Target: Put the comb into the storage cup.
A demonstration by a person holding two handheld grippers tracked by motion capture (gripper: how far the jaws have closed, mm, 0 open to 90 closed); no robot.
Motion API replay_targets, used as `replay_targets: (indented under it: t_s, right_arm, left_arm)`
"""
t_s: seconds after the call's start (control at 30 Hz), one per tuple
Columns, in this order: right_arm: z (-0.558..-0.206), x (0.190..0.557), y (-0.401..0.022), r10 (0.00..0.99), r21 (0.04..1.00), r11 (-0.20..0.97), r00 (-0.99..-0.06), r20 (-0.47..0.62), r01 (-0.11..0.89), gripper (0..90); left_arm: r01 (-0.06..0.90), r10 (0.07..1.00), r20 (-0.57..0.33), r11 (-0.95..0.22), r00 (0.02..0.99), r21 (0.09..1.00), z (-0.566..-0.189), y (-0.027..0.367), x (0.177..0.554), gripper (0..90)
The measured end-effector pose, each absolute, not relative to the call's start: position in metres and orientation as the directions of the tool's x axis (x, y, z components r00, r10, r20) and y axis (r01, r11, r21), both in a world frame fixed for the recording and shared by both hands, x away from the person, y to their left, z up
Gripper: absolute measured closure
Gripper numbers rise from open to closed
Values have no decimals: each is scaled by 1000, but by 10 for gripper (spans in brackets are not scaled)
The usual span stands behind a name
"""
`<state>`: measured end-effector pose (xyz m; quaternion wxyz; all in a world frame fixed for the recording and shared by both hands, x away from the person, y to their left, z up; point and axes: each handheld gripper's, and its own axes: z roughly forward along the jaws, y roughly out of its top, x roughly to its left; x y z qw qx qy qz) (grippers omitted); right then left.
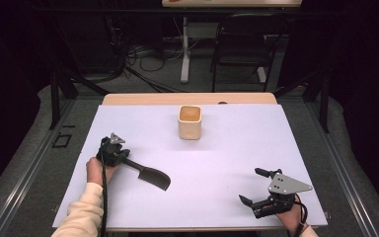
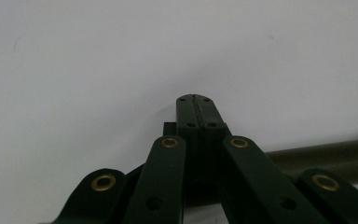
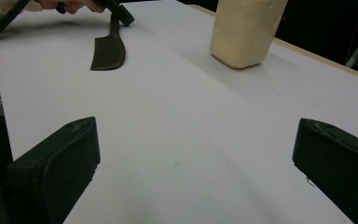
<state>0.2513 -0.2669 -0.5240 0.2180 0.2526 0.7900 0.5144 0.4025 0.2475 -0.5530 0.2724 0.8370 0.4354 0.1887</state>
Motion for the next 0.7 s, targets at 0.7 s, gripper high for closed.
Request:
replay_targets:
  t_s: [0.7]
  right_arm:
    - [-524,251,-267,624,922,346,-777,-89,172,2]
  left_arm:
    - [627,825,77,-482,560,612,-552,256,381,900]
